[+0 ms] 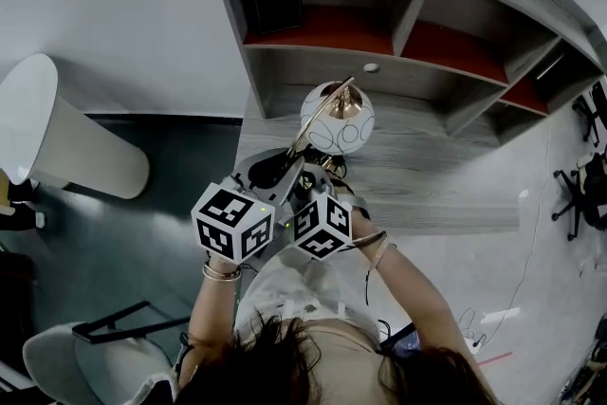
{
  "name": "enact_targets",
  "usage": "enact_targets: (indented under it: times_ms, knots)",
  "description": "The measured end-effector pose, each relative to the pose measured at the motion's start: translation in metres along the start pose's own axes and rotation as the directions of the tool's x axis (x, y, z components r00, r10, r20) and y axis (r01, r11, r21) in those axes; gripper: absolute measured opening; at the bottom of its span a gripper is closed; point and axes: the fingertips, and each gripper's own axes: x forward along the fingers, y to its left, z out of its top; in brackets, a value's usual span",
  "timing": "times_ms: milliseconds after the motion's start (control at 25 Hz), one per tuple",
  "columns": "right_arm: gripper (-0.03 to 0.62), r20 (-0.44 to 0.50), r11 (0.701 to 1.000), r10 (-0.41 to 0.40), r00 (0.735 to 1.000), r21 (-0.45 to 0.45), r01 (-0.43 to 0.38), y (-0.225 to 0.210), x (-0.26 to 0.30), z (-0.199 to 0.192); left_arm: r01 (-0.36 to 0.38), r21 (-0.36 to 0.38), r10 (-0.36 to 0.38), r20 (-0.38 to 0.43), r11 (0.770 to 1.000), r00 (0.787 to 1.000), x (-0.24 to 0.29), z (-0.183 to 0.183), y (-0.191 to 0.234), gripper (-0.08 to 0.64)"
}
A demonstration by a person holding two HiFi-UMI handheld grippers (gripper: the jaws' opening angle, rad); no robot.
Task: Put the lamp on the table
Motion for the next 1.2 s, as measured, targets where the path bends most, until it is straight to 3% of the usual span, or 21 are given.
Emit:
enact_targets:
  times_ms: [760,1200]
  knots:
    - [0.054,0.026,0.998,0.008,1.0,0.064,-0.01,0.002,-0.031,-0.011,-0.124,-0.018,0.124,0.028,0.992,0.992,-0.024,0.004,0.0,0.057]
    - [0.054,0.05,0.996,-0.008,0.999,0.092,0.004,0.012,-0.057,-0.016,-0.198,-0.011,0.198,0.033,0.98,0.98,-0.061,-0.016,-0.018,0.057]
